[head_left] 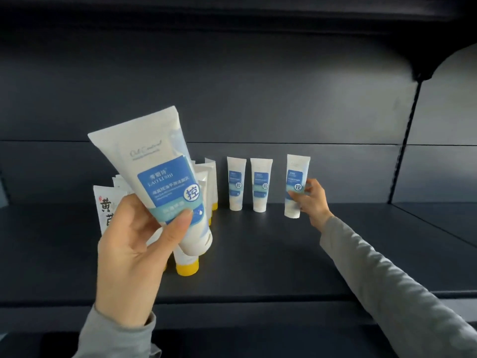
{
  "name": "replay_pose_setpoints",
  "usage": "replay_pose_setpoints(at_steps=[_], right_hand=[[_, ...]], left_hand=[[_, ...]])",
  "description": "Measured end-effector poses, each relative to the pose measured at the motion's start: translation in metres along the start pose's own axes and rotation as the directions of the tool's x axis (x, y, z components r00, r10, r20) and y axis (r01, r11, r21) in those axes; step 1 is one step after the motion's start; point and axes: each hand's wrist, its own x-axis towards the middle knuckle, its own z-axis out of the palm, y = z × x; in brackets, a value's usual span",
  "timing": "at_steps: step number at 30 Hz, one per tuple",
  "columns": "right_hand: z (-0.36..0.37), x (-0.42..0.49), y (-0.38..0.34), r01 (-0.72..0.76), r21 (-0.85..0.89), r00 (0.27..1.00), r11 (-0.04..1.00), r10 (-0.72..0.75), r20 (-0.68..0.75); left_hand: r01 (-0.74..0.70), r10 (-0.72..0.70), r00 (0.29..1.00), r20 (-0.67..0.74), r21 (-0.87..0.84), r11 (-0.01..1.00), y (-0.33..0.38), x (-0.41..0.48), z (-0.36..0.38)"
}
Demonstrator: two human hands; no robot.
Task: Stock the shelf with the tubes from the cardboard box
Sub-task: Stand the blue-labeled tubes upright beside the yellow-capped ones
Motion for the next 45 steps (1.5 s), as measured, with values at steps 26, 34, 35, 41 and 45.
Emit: replay_pose_setpoints(at_steps=[26,34,35,41,45], right_hand=[[0.017,0.071,0.047,-0.021,-0.221,0.998,0.975,0.034,0.056],[0.011,0.050,0.031,-0.168,-0.295,0.986,0.941,0.165,-0.036],[0.009,0.043,0.022,-0.147,-0.298,0.989,0.943,0.141,-0.042],[0.001,-0.046,-0.040,0.190,-0.051,0.963,0.980,-0.177,0.202],[-0.002,-0.127,-0.064,0.255,0.132,0.843,0.958,-0.287,0.455]], left_hand=[[0.055,-0.055,0.998,0.008,0.072,0.996,-0.017,0.001,0.017],[0.140,-0.140,0.990,0.014,0.003,0.990,-0.022,-0.007,0.020],[0.152,-0.152,0.988,0.021,-0.003,0.988,-0.022,-0.008,0.020],[0.211,-0.206,0.976,0.070,-0.074,0.975,-0.024,-0.007,0.024],[0.303,-0.289,0.950,0.122,-0.117,0.946,-0.030,-0.003,0.031]])
